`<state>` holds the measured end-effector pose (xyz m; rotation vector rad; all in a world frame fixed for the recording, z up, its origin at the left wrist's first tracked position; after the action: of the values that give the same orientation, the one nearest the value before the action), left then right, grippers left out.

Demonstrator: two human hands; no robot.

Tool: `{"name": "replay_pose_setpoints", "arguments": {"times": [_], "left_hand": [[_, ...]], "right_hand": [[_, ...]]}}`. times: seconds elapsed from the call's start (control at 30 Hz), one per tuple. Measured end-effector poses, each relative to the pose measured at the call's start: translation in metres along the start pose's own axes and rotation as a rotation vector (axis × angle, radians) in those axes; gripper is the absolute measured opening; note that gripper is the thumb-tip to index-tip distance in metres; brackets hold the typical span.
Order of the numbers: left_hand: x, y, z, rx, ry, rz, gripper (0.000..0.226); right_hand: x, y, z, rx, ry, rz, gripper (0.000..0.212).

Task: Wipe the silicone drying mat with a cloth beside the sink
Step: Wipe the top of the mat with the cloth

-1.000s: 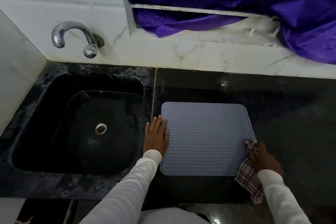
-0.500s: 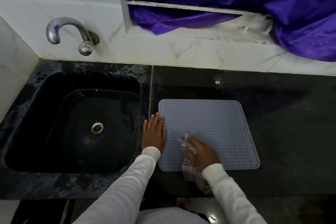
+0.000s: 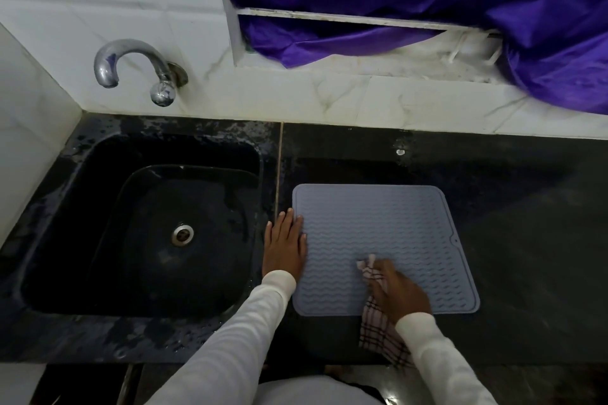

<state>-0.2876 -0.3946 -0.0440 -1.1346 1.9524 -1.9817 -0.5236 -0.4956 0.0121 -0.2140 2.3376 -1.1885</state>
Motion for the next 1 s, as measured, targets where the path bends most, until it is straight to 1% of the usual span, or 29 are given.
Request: {"name": "replay_pose_setpoints", "arguments": {"times": [0.13,0.3,0.57,0.67,0.77,0.87,1.0], "left_hand": [[0.001,-0.001,0.000,-0.023,-0.004,0.016,0.066],[0.002,-0.003,-0.001,-0.033,-0.014,0.037,0.067],[0.002,0.000,0.000,-0.039,-0.020,0.060,0.067],[0.003,-0.001,0.000,-0.028,-0.017,0.047,0.067],[0.002,-0.001,-0.001,-0.027,-0.013,0.038,0.068],[0.001,-0.001,-0.001,-0.024,-0.010,0.037,0.066],[-0.001,0.001,0.000,-0.011,-0.005,0.036,0.062]], "right_hand": [[0.050,-0.035,0.002,0.019,0.143,0.093,0.035],[0.095,-0.067,0.006,0.092,0.282,0.063,0.047],[0.097,-0.062,0.012,0.142,0.320,0.095,0.044],[0.100,-0.063,0.011,0.126,0.324,0.060,0.041],[0.112,-0.066,0.009,0.087,0.383,0.057,0.042],[0.122,-0.071,0.004,0.109,0.429,0.066,0.042],[0.115,-0.074,0.000,0.102,0.403,-0.005,0.042]]}}
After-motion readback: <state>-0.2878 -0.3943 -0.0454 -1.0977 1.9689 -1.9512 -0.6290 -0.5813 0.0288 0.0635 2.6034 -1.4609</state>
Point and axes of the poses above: each hand's wrist, its own z-axis towards the middle knuckle, its own y-axis out of the palm, x = y × z, the point moved 2 cm from there along z, towards the middle knuckle, and after that the axes turned 4 degrees about -x, right-handed, at the moved point
